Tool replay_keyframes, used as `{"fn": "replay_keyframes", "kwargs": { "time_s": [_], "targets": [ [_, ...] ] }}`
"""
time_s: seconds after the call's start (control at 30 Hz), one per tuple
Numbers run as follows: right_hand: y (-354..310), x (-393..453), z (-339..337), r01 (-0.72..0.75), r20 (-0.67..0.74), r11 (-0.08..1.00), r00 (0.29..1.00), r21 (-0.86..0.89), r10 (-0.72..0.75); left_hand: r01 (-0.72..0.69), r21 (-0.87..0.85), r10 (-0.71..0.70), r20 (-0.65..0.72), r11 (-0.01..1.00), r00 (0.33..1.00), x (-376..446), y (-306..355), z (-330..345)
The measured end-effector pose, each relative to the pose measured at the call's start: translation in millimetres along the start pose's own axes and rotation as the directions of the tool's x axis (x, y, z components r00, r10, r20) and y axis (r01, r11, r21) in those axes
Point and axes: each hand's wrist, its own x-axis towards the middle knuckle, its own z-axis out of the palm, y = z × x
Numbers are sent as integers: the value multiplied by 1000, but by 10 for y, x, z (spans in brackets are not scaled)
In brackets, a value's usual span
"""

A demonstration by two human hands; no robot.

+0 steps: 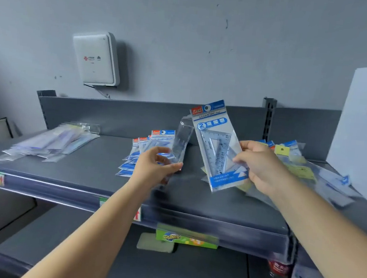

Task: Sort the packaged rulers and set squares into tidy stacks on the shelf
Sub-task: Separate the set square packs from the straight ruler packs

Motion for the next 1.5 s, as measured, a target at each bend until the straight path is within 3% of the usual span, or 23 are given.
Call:
{"fn": "replay_keyframes", "kwargs": {
  "time_s": [0.2,0.47,0.6,0.67,0.77,0.83,0.9,1.03,1.27,1.5],
  "targets": [
    [-13,81,780,-18,2,997,1000,77,18,24,-182,-27,-16,983,1000,154,-125,-585],
    [-92,266,1556,3,-96,983,995,185,15,63,-263,-33,115,963,993,496,-238,-1255],
    [-134,439,1775,61,-150,993,988,100,-45,90,-287,-64,99,954,993,706,-324,-1469],
    [-127,549,1838,58,-174,995,982,-85,-72,92,-284,-64,107,954,992,790,-378,-1544],
    [-100,629,1939,35,-225,876,961,-481,-162,87,-283,-52,131,955,990,875,-468,-1617],
    [-91,620,2067,120,-171,753,940,-647,-297,91,-303,-56,122,949,991,917,-503,-1663],
    [-107,593,2243,231,-51,699,933,-676,-356,93,-328,-63,103,940,993,945,-508,-1719],
    [-113,557,2668,393,217,631,915,-669,-340,57,-333,-48,35,941,998,968,-517,-1926],
    [-100,628,3419,481,382,562,877,-673,-293,15,-252,-29,-54,968,998,1122,-626,-2525],
    [-77,801,4105,509,436,170,835,-844,-336,-17,-125,14,-27,992,1000,1490,-769,-3234]
  ]
}}
